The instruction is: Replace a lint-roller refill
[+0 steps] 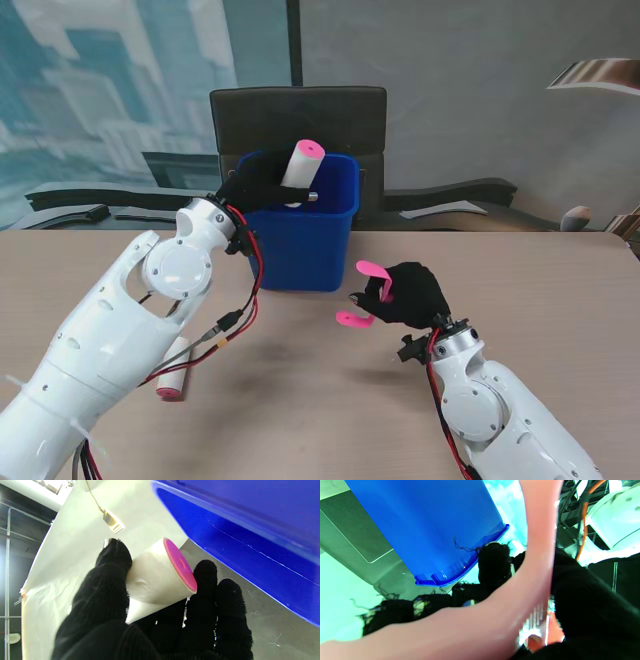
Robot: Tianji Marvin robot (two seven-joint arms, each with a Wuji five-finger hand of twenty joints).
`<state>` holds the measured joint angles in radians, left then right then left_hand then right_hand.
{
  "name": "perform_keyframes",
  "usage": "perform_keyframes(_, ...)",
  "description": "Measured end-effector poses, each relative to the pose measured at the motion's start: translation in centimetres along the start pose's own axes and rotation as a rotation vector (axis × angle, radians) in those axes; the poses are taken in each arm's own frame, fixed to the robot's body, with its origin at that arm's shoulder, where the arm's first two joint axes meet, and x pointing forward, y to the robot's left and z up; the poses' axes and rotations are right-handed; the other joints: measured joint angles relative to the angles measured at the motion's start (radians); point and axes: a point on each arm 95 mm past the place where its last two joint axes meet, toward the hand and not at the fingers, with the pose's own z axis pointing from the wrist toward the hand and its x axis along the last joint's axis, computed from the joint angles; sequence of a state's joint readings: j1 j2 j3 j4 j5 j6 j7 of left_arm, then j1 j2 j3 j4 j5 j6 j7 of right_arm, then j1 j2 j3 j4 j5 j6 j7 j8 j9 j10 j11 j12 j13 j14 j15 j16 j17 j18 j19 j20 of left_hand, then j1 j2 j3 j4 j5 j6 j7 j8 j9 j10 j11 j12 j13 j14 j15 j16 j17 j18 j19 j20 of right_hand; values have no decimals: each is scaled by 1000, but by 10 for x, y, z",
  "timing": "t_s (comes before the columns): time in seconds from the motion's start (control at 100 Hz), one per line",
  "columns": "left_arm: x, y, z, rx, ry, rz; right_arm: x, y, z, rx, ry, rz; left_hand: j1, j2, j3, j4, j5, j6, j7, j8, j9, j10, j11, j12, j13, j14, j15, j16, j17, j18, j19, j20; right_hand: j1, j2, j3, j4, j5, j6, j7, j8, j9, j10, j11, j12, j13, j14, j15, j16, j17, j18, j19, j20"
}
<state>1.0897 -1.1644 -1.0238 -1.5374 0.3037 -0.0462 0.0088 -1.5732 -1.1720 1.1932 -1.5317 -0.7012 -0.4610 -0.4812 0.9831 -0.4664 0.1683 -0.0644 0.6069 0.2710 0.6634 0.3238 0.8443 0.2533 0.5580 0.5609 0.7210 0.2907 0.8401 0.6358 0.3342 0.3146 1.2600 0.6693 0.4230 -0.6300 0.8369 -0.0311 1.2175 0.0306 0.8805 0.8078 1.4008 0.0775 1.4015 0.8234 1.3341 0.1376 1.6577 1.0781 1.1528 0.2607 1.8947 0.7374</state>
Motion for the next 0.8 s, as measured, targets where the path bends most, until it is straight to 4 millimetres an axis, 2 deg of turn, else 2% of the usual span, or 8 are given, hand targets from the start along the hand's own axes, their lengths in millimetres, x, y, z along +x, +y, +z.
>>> perform_keyframes(0.07, -8, -3, 12, -11, -7, 17, 0, 0, 0, 1, -1, -1, 0, 62, 2, 0, -62, -2, -97, 0, -104, -2, 6, -53, -79, -17, -56, -15, -60, -19, -54, -10, 0, 0, 0, 0, 0, 0, 0, 0, 0, 0, 0, 0, 0, 0, 0, 0, 0, 0, 0, 0)
perform_keyframes(0.12, -15, -4, 21, -19, 1, 30, -1, 1, 0, 1, -2, -1, -34, 115, 9, 0, -101, 5, -166, 0, -169, -4, -2, -67, -131, -27, -96, -26, -97, -31, -95, -11, 0, 0, 0, 0, 0, 0, -1, 0, 0, 0, 0, 0, 0, 0, 0, 0, 0, 0, 0, 0)
perform_keyframes(0.26, -27, -10, 36, -48, -5, 63, -1, 1, 0, 2, -3, -3, -128, 180, 38, 15, -175, 20, -320, -26, -340, -1, -59, -99, -258, -33, -196, -51, -181, -43, -189, -13, 0, 0, 0, 0, 0, 0, -4, 0, 0, 0, 0, 0, 0, 0, 0, 0, 0, 0, 0, 0)
perform_keyframes(0.44, -32, -16, 48, -81, -25, 116, -2, 1, -1, 4, -6, -1, -299, 162, 138, 23, -323, 71, -517, -83, -530, 29, -138, -135, -383, -32, -276, -79, -254, -53, -308, -13, -11, 1, -10, 0, 0, 0, -4, 0, 0, 0, 0, 0, 0, 0, 0, 0, 0, 0, 0, 0)
perform_keyframes(0.55, -36, -20, 52, -91, -41, 129, -2, 1, -1, 7, -10, 2, -337, 160, 149, 23, -373, 91, -567, -96, -578, 44, -162, -144, -412, -31, -297, -89, -271, -53, -335, -13, -26, 21, -16, 0, 0, 0, -5, 0, 0, 0, 0, 1, 0, 0, 0, 0, 0, 0, 0, 0)
perform_keyframes(0.68, -38, -24, 51, -93, -47, 132, -2, 1, -1, 9, -12, 7, -348, 159, 149, 23, -360, 90, -567, -96, -578, 47, -160, -146, -413, -31, -298, -89, -271, -53, -336, -13, -28, 46, -25, 0, 0, 0, -8, 0, 0, 0, 0, 4, 0, 0, 0, 0, 0, 0, 0, 0)
perform_keyframes(0.74, -36, -31, 46, -65, -39, 130, -2, 0, 0, 11, -13, 9, -348, 159, 149, 23, -289, 69, -565, -91, -521, 47, -139, -146, -405, -28, -298, -89, -254, -53, -336, -13, -29, 45, -38, 0, 0, 0, -9, 0, 0, 0, 0, 9, 0, 0, 1, 0, 0, 0, 0, 0)
perform_keyframes(0.8, -29, -41, 33, -2, -9, 147, -2, 0, 0, 15, -15, 12, -332, 160, 154, 23, -168, 28, -490, -30, -401, 47, -102, -146, -328, -17, -260, -80, -203, -50, -285, 9, -37, 55, -38, 0, 0, 0, -10, 0, 0, 0, 0, 10, 0, 0, 1, 0, 0, 0, 0, 0)
